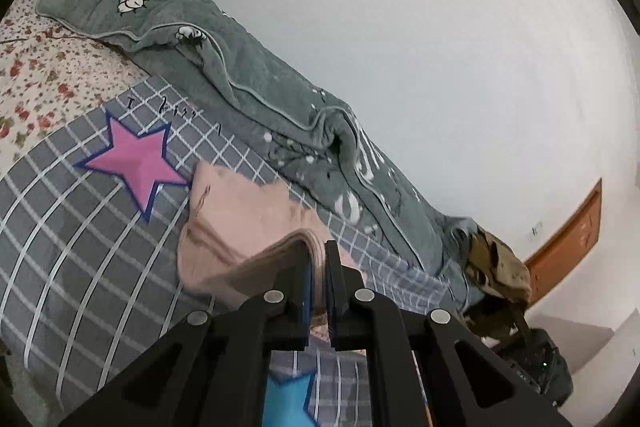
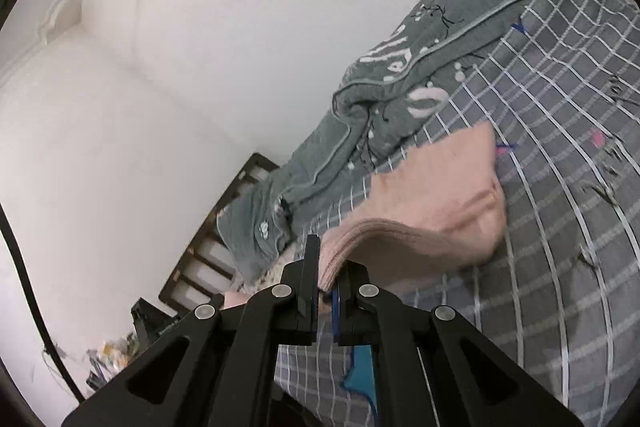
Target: Fold small clothes
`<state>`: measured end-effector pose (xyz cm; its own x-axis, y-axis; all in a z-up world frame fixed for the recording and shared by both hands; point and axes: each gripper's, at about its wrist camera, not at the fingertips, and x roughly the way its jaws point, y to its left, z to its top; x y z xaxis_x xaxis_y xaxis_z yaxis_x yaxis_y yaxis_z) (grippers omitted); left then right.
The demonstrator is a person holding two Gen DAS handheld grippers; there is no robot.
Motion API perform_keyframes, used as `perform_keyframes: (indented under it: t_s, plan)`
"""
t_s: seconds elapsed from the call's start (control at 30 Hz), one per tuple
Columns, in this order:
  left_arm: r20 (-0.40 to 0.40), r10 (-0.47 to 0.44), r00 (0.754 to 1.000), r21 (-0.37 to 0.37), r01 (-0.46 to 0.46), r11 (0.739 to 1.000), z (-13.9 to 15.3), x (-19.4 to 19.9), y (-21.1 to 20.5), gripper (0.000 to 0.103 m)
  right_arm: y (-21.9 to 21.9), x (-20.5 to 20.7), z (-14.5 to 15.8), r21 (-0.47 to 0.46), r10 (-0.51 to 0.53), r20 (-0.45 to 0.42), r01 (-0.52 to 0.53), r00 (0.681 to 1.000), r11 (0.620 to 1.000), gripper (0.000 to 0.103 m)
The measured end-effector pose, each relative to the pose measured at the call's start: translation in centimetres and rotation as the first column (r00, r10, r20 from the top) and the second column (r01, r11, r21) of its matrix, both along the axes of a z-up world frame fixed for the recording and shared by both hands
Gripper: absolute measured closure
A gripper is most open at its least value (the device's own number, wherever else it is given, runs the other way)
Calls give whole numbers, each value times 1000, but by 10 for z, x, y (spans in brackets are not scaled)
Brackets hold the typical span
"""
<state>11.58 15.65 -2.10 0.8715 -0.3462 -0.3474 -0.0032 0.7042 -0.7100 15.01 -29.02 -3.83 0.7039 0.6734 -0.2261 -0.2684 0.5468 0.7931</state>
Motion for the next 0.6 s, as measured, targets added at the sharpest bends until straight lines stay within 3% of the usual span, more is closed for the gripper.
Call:
perform_keyframes:
  t_s: [0.27,0.6]
  plan:
    - [-19,88,996,70,-87,994,-2,59,1,97,4,66,5,26,-22,5,22,1000,999,98]
    - [-104,134,985,25,-132,991,-39,144,7,97,12,146,-26,26,-53,-61,55,997,998,98]
